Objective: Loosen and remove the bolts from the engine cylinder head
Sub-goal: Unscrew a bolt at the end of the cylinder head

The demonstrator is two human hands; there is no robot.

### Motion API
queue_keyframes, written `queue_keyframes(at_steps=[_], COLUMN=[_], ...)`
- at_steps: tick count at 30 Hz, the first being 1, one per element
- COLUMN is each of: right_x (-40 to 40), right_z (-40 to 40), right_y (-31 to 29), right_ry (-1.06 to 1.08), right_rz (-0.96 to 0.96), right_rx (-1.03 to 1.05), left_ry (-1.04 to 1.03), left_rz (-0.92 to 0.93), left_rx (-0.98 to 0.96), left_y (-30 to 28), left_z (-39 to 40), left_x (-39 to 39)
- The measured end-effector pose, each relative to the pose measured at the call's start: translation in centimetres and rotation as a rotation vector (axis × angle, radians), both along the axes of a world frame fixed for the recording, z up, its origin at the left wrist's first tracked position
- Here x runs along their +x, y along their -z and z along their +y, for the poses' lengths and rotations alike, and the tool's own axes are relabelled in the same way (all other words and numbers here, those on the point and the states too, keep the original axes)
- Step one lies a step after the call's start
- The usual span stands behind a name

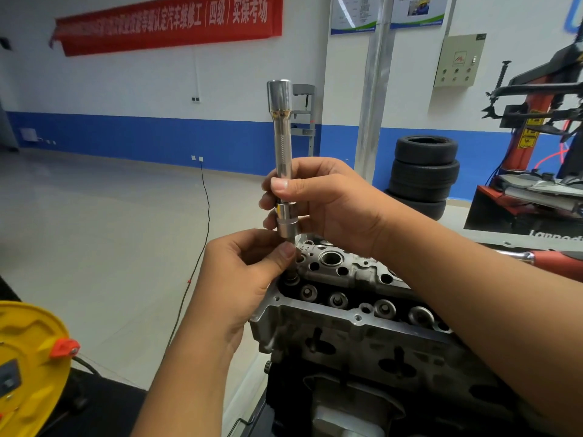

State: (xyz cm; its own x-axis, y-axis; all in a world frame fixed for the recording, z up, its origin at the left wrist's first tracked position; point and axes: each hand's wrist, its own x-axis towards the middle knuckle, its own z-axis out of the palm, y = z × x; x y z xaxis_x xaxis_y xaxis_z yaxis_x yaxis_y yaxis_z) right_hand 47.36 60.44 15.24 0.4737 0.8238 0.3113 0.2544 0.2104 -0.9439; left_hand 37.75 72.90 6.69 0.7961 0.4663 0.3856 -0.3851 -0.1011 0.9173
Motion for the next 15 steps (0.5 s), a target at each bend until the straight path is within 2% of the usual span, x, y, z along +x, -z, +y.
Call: queue_keyframes(at_steps=[4,8,15], right_x=[-0.02,-0.01,0.00], right_z=[-0.03,0.09,0.02], right_y=[-0.04,-0.02,-0.02], right_ry=[0.006,0.006,0.002], right_rz=[-0.005,-0.002,-0.001], right_rx=[-0.003,-0.004,-0.008], left_ry=[0.057,-0.034,-0.056], left_rz=[0.072,0.035,0.001], left_rx=[0.102,0.048,0.049], left_y=[-0.04,-0.05,-0.06], left_z=[-0.03,-0.43,-0.56], left_x=[-0.05,0.10,-0.05])
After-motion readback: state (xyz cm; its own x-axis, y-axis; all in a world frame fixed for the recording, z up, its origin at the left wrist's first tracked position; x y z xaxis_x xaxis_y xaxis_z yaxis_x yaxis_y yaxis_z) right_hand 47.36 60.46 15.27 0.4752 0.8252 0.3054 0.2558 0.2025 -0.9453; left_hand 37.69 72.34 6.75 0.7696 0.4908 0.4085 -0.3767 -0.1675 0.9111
